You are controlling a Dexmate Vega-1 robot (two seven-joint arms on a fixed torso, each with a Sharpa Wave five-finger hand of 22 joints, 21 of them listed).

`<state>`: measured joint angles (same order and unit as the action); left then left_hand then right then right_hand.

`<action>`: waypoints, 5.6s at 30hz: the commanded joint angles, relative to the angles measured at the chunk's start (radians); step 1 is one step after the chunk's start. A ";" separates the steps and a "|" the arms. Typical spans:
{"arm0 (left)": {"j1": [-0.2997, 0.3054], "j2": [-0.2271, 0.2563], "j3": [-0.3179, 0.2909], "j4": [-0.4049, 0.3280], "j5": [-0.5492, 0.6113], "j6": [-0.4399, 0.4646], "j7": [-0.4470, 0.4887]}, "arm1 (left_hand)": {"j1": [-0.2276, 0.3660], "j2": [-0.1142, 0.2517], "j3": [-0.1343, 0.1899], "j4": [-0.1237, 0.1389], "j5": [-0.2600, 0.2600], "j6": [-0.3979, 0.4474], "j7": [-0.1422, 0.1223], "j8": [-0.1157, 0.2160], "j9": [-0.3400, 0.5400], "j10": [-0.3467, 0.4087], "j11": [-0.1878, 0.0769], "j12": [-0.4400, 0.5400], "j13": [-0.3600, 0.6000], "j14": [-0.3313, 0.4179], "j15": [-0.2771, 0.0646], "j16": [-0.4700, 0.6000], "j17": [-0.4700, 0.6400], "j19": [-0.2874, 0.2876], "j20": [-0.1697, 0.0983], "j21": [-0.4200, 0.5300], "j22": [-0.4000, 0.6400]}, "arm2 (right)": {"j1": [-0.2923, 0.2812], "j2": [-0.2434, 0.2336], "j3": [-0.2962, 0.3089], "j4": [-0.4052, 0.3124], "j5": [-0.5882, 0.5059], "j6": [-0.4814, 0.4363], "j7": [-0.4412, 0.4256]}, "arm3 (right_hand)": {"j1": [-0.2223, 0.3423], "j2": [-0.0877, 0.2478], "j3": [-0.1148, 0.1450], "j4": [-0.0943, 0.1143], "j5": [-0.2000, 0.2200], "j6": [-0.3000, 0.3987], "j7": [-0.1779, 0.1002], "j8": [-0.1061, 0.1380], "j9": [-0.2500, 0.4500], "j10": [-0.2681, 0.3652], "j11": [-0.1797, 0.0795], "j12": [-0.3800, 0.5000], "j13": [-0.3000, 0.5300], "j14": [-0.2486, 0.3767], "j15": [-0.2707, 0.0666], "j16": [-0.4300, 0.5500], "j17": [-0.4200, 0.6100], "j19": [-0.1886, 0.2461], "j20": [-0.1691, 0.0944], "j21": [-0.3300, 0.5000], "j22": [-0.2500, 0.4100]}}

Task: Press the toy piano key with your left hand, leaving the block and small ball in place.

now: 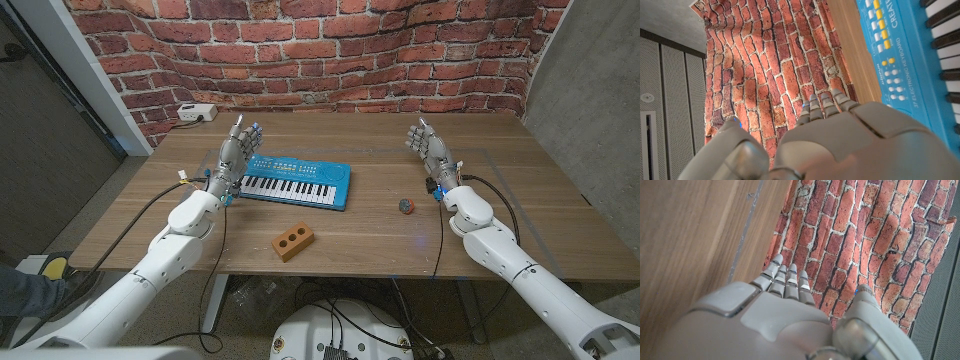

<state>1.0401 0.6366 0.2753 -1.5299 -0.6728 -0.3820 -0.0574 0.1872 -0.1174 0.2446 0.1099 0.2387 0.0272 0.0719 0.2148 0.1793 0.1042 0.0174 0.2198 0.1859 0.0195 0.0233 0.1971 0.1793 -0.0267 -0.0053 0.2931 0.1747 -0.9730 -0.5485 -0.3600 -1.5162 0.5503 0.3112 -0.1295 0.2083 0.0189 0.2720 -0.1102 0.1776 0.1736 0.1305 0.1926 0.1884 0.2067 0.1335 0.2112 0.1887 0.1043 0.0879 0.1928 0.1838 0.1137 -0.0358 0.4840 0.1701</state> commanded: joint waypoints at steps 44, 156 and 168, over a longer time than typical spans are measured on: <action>0.325 0.014 -0.178 -0.135 0.387 -0.235 0.287 | 0.058 0.015 -0.017 -0.023 0.002 0.171 -0.023 0.024 0.006 0.170 -0.026 0.029 0.004 0.179 -0.038 0.023 0.002 0.158 0.035 0.004 0.002 | -0.126 -0.031 0.036 -0.171 -0.077 -0.010 -0.113 | 0.003 0.005 -0.001 -0.002 0.003 0.022 0.001 0.008 0.002 0.012 0.006 0.008 0.000 0.008 0.007 0.001 0.004 0.014 0.000 -0.027 0.006; 0.484 0.135 -0.141 -0.380 1.209 0.411 0.916 | 0.116 0.070 -0.048 -0.022 0.016 0.560 -0.124 0.045 0.001 0.117 -0.061 -0.004 0.010 0.076 -0.036 -0.002 0.007 0.030 0.081 -0.091 0.009 | -0.087 -0.028 0.007 -0.165 -0.080 -0.105 -0.127 | -0.003 0.012 -0.006 -0.004 0.002 0.057 -0.020 0.010 0.003 0.031 0.005 0.012 0.000 0.013 0.012 -0.001 0.005 0.023 0.013 -0.071 0.008; 0.472 0.151 -0.120 -0.385 1.233 0.468 0.917 | 0.124 0.077 -0.046 -0.024 0.016 0.580 -0.130 0.044 0.001 0.125 -0.066 -0.002 0.010 0.081 -0.041 -0.002 0.006 0.033 0.080 -0.089 0.008 | -0.077 -0.023 -0.002 -0.154 -0.078 -0.112 -0.126 | -0.004 0.012 -0.007 -0.004 0.002 0.057 -0.019 0.009 0.003 0.030 0.005 0.011 0.000 0.013 0.012 -0.002 0.005 0.024 0.012 -0.074 0.008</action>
<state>1.5199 0.7769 0.1399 -1.9139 0.5447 0.0445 0.8534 0.3080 -0.0490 0.1995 0.0903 0.2476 0.5969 -0.0586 0.2585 0.1794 0.2216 -0.0464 0.2122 0.1931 0.0911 -0.0124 0.1855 0.1838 -0.0003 0.0748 0.2009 0.1791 -1.0600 -0.5765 -0.3536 -1.6802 0.4693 0.2073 -0.2581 0.2076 0.0274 0.2676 -0.1144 0.1769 0.2285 0.1142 0.2033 0.1880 0.2281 0.1369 0.2150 0.1863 0.1147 0.0913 0.1928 0.1834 0.1331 -0.0304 0.4132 0.1742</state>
